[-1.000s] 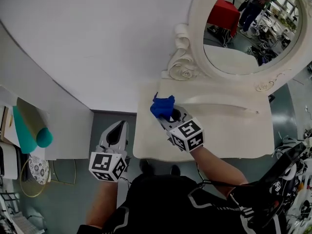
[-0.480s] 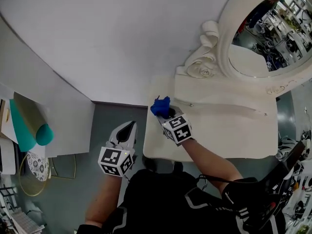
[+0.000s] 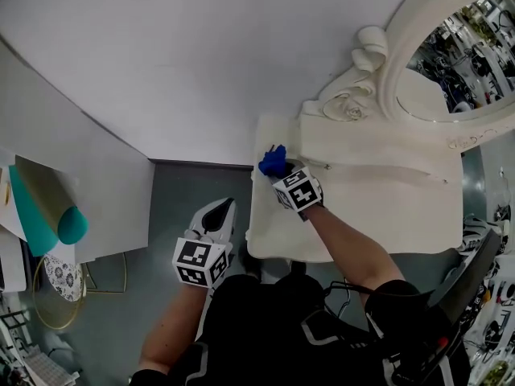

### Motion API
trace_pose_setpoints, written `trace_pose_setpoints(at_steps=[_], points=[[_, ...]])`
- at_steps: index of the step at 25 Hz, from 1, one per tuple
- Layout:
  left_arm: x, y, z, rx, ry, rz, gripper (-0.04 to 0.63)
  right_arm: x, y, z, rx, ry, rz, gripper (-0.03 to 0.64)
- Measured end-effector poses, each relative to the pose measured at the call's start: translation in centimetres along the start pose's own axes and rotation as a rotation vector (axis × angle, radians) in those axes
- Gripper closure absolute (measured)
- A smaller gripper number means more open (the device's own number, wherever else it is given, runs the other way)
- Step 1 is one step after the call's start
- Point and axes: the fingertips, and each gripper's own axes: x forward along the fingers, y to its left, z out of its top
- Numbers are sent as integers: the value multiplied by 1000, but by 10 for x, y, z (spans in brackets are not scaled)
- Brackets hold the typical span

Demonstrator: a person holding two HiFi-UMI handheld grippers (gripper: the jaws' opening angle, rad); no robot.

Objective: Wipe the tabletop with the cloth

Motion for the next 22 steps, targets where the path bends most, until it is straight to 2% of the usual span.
trace_pose_setpoints(at_steps=[14,22], points=[[-12,11,-6,-7,9,-22,586,16,0,-4,30,29,-17,495],[-19,6,-6,-13,1,-37,586,-2,30,-23,-7,71,42,495]])
